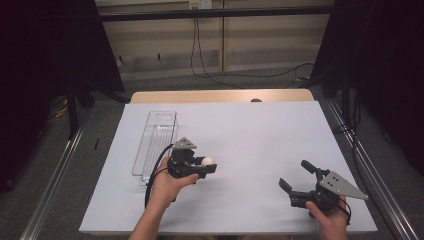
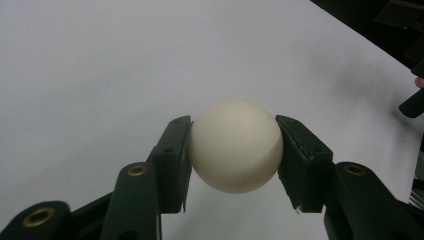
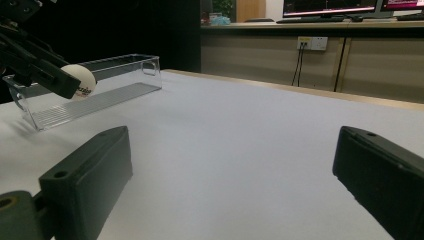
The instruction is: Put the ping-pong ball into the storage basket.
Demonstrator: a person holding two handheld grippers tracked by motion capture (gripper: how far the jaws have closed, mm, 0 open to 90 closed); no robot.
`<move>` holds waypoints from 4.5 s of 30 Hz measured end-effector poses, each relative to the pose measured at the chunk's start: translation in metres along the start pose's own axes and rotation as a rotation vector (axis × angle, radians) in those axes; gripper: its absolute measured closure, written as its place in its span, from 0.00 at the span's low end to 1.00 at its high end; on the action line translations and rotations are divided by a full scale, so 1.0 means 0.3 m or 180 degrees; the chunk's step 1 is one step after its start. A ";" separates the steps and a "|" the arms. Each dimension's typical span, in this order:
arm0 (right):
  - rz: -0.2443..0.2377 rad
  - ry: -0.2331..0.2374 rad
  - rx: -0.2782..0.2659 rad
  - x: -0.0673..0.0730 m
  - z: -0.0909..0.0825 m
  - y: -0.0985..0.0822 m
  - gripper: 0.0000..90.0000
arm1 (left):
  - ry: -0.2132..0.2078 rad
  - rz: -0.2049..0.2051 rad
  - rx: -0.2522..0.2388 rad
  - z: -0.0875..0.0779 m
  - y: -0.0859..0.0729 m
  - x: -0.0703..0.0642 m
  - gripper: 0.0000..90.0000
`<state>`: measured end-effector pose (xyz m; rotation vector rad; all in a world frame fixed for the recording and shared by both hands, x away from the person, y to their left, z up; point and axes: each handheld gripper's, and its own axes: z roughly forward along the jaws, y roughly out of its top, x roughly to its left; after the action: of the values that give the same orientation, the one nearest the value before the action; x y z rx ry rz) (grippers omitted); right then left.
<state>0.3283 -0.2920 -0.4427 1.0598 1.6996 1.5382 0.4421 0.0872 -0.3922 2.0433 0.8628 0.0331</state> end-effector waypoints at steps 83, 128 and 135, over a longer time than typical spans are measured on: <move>-0.0019 0.0007 0.0007 0.002 -0.001 0.000 0.02 | 0.0162 -0.0135 -0.0070 -0.076 0.003 0.058 0.57; -0.0040 -0.0001 -0.0016 -0.003 -0.006 0.002 0.02 | 0.0256 -0.0181 -0.0096 -0.114 0.004 0.086 0.57; -0.0019 -0.0019 -0.0011 -0.004 -0.004 0.000 0.02 | 0.0280 -0.0207 -0.0143 -0.130 0.003 0.096 0.57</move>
<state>0.3277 -0.2936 -0.4425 1.0555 1.6940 1.5322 0.4514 0.1321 -0.3762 1.9829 0.9740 0.1063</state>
